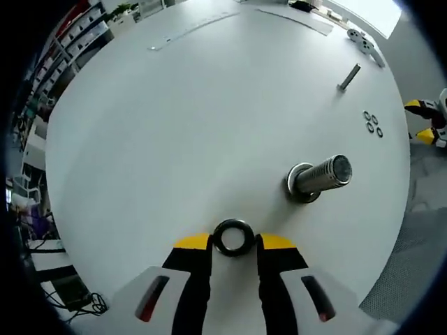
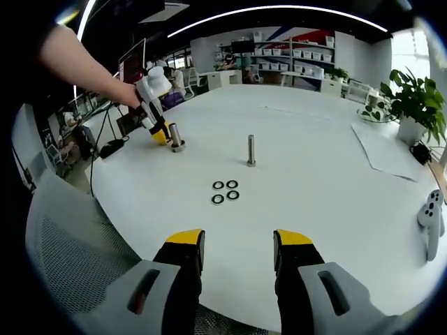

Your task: Place the washer onto the threaded stud by aligning its center hole with the stud, sliding it down to the base, and recovering from edge contact or off-axis alignment until the washer reaches the visible bottom stop.

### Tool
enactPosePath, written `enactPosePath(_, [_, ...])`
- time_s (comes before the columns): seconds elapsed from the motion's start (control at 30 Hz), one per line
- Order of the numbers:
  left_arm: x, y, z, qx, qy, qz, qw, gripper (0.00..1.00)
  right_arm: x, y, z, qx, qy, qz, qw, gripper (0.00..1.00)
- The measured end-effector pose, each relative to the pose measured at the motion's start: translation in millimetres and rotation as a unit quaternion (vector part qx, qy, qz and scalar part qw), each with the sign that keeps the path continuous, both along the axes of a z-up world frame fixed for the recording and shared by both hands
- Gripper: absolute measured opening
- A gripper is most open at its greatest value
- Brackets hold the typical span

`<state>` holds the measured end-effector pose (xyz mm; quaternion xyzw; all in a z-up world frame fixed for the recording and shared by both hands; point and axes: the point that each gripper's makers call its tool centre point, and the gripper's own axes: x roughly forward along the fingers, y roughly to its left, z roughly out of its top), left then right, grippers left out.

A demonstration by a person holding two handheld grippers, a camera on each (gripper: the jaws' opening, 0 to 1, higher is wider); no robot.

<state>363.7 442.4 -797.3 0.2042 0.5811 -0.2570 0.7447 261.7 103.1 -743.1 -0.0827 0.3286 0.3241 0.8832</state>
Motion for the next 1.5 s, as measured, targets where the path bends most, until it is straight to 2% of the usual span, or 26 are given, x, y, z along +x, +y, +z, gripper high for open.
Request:
enactPosePath(0.17, [-2.8,-3,-0.4,0.005,-0.003,-0.014,0.9999,0.21,0,0,-0.2,-0.001,0.001,0.001,1.0,0.42])
enactPosePath(0.63, [-38.3,-14,3.6,0.025,0.024,-0.062,0.9974,0.21,-1,1,-0.1,-0.001,0.0,0.003,1.0,0.42])
enactPosePath(0.83, [-32.7,-10,2.9,0.035,0.034,-0.067,0.9966,0.22,-1,1,0.7,0.0,-0.001,0.003,1.0,0.42])
enactPosePath(1.03, [-33.8,-9,1.2,0.023,0.027,-0.056,0.9978,0.24,0,1,0.8,0.002,-0.002,0.002,1.0,0.42])
enactPosePath(1.13, [-34.9,-11,0.1,0.014,0.029,-0.045,0.9985,0.28,0,1,1.0,0.002,-0.002,0.002,1.0,0.42])
enactPosePath(1.17, [-36.9,-13,-0.7,0.016,0.032,-0.053,0.998,0.29,-1,1,1.5,0.002,-0.002,0.002,1.0,0.42])
enactPosePath(1.23, [-39.0,-13,-0.9,0.033,0.036,-0.094,0.9943,0.31,0,1,1.5,0.002,-0.002,0.002,1.0,0.42])
enactPosePath(1.3, [-38.4,-13,-1.0,0.029,0.039,-0.076,0.9959,0.31,0,1,1.4,0.002,-0.003,0.002,1.0,0.42])
enactPosePath(1.5, [-35.3,-8,-0.5,0.032,0.039,-0.073,0.996,0.23,0,1,1.0,0.002,-0.002,0.001,1.0,0.42])
